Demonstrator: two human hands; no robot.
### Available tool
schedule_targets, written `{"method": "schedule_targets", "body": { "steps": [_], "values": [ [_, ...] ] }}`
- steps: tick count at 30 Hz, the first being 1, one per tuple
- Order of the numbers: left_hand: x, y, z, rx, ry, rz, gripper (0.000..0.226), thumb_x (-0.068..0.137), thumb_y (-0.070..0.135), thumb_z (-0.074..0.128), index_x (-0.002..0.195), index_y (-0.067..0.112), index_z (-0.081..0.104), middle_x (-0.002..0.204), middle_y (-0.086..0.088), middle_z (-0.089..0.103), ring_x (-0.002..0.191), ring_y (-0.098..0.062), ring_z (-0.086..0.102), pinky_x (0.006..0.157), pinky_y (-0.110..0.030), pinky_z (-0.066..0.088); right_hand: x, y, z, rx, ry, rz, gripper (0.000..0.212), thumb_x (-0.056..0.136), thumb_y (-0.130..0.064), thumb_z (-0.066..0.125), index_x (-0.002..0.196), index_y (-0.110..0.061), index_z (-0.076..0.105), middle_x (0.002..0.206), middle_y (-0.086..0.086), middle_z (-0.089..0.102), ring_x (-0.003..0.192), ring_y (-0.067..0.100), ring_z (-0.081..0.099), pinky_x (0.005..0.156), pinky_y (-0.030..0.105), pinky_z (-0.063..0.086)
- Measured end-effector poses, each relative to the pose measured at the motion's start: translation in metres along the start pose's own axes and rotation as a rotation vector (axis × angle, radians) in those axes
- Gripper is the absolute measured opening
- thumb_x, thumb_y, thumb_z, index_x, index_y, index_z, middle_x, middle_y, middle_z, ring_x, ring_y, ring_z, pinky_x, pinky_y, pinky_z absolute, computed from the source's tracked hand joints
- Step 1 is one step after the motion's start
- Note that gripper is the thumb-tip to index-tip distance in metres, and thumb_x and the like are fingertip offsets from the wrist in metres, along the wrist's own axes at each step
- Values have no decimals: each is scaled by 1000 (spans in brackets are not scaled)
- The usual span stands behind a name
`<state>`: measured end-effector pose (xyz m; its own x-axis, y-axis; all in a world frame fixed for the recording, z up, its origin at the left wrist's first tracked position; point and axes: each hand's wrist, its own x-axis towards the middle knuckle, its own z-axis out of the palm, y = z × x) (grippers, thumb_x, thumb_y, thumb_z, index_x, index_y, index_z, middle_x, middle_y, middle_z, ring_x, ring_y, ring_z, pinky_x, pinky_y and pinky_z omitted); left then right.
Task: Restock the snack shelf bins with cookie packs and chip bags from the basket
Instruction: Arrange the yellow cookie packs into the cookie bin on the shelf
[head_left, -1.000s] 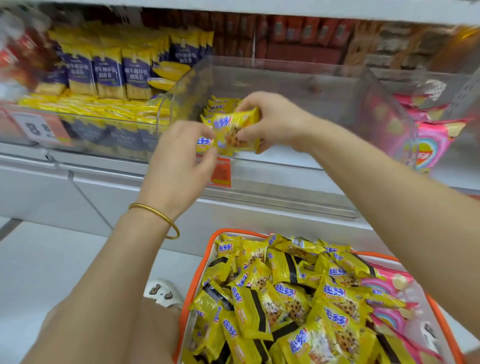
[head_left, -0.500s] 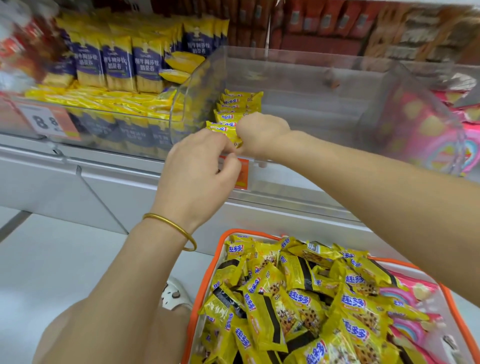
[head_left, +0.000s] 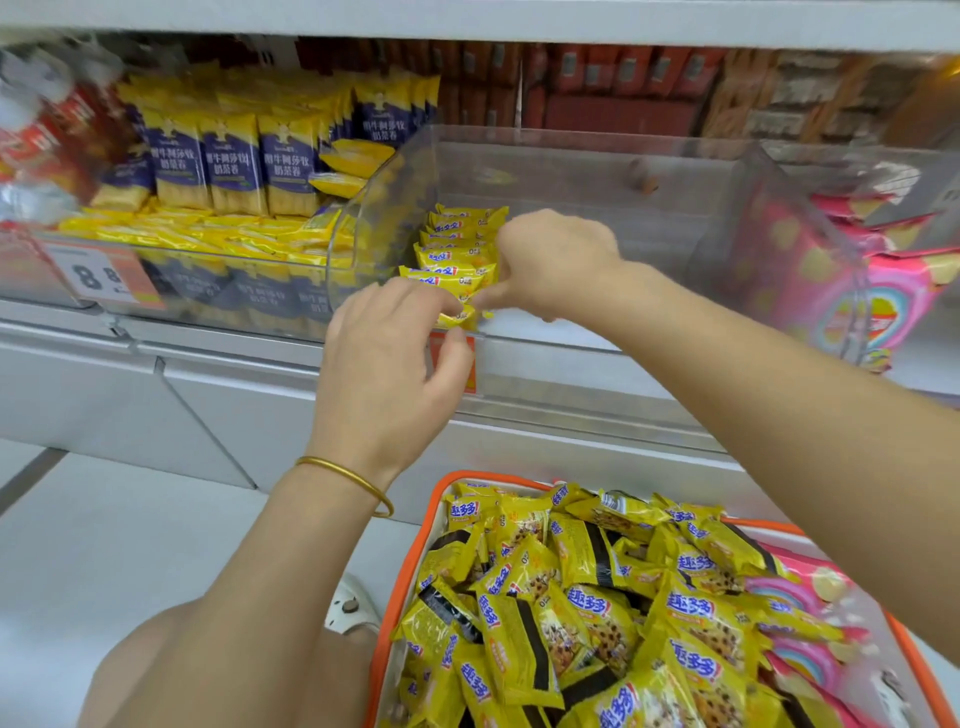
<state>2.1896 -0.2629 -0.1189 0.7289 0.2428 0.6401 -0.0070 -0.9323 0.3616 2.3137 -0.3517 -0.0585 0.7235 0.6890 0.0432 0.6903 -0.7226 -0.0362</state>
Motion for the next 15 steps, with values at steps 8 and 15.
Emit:
{"method": "schedule_targets", "body": {
  "steps": [8,15],
  "values": [
    [-27,55,9,-40,-2,309,16,81,11,50,83,5,65,85,-8,64,78,-32,57,67,-43,44,-144,48,-5,419,62,7,11,83,-27,63,73,-23,60,55,-7,61,55,6,61,66,31,52],
    [-53,70,45,-33,-489,272,29,80,25,38,80,13,64,79,-2,63,76,-27,58,65,-38,50,-173,118,97,221,-264,287,13,87,-15,57,88,-25,65,92,2,66,91,24,64,79,33,51]
  ]
}}
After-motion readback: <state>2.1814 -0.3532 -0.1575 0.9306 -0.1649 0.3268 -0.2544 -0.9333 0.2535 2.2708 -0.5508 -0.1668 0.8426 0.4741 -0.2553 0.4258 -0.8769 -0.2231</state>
